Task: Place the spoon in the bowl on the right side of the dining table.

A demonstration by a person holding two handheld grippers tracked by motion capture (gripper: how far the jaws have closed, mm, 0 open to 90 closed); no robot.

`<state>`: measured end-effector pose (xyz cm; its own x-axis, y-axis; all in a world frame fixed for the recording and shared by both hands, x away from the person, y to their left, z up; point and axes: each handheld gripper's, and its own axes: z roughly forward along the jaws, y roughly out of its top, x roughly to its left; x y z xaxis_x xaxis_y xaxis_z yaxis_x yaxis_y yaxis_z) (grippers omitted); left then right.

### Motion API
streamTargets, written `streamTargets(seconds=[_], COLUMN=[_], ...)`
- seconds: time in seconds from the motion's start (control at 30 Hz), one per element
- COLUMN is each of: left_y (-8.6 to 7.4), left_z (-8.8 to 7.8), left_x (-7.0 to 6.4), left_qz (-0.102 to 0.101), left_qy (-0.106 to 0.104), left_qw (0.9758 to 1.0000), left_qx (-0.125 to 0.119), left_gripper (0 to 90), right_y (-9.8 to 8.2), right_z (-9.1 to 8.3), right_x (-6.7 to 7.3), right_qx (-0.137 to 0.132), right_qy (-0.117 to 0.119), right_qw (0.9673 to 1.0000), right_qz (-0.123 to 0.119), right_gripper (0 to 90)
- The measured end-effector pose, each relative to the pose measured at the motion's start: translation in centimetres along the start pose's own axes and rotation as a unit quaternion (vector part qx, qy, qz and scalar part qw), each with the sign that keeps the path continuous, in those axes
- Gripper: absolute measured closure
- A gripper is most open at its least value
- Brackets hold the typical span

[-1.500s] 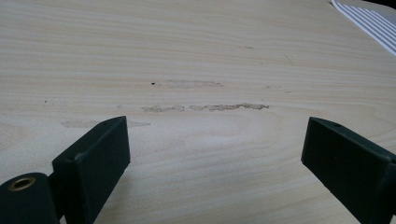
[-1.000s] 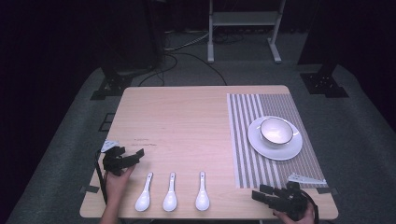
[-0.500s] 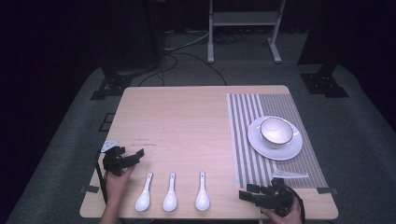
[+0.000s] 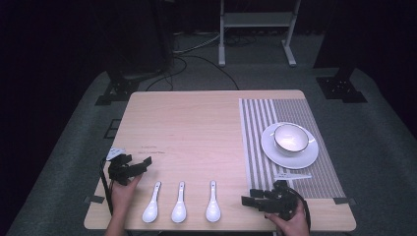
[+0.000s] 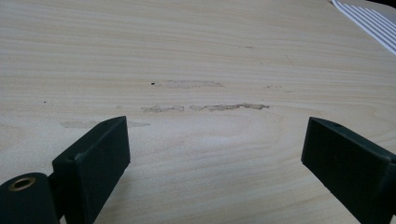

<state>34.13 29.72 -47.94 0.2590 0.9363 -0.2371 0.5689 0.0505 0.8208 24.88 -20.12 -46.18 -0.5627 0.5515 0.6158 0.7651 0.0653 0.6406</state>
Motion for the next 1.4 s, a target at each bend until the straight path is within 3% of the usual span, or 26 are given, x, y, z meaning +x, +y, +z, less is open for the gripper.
streamTargets(seconds=[1.4], left_y=[0.0], left_z=[0.0], left_x=[0.0], left_qz=[0.002], left_qy=[-0.002], left_qw=[1.0], left_qx=[0.0], left_gripper=[6.7], right_y=[3.6], right_z=[6.8], right_x=[1.0], right_qx=[0.057], right_qy=[0.015], right_qw=[0.9983], right_qz=[-0.004], right_gripper=[34.1])
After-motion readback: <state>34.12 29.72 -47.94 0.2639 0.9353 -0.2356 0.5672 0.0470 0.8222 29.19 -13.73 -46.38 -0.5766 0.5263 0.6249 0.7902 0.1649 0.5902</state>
